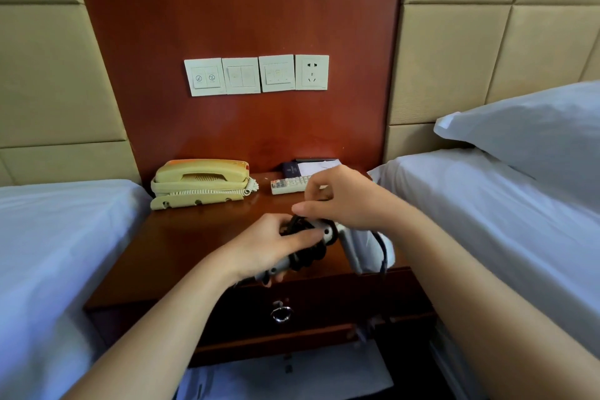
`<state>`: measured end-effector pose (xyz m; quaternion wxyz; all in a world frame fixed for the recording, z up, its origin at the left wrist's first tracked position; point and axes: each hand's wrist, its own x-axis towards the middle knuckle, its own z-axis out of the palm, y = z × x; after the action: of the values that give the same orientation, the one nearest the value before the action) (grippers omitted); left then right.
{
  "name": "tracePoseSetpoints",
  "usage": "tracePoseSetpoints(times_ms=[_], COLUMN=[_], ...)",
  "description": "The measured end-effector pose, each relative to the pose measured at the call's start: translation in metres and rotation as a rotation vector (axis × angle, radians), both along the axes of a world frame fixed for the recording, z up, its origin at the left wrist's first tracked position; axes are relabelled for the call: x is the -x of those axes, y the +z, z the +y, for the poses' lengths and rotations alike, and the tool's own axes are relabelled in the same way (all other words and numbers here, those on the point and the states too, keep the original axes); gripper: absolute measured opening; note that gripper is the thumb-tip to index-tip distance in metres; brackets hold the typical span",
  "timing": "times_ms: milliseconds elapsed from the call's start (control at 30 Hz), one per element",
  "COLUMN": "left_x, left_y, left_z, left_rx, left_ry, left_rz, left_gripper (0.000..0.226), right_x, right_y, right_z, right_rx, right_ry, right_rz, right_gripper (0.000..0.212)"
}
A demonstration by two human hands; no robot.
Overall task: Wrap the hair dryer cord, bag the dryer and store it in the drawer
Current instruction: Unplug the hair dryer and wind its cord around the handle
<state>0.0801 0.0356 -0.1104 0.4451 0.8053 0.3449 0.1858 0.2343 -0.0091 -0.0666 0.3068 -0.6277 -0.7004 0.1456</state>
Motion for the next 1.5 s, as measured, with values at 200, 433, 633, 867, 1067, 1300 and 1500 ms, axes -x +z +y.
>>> tracePoseSetpoints(times_ms=[200, 433, 633, 867, 1067, 1300, 1500], left_x=[0.003, 0.007, 0.007, 0.017, 0.021, 0.020, 0.016], left_y=[-0.006, -0.005, -0.008, -0.008, -0.007, -0.005, -0.001], left_z=[0.003, 0.005, 0.009, 0.019, 0.018, 0.015, 0.015], left_rx=[0.056, 0.022, -0.013, -0.042, -0.039, -0.027, 0.045], left_ry=[0.042, 0.035, 0.051, 0.092, 0.085, 0.046, 0.016], left_rz=[0.046, 0.102, 0.166, 0.175, 0.145, 0.060, -0.130], left_gripper=[0.042, 0.048, 0.049, 0.054, 0.056, 0.057, 0.048], right_x=[-0.028, -0.044, -0.049, -0.050, -0.060, -0.064, -0.078], right_y=[0.007, 0.005, -0.001, -0.004, -0.006, -0.013, -0.032], right_z=[-0.009, -0.011, -0.007, -0.009, -0.004, 0.005, 0.011], right_rx=[0.163, 0.238, 0.351, 0.374, 0.310, 0.050, 0.117], right_ry=[0.080, 0.099, 0.152, 0.235, 0.082, -0.086, -0.177], right_rz=[0.102, 0.198, 0.402, 0.568, 0.487, 0.404, 0.375], right_gripper=[0.021, 0.028, 0.038, 0.037, 0.033, 0.045, 0.024])
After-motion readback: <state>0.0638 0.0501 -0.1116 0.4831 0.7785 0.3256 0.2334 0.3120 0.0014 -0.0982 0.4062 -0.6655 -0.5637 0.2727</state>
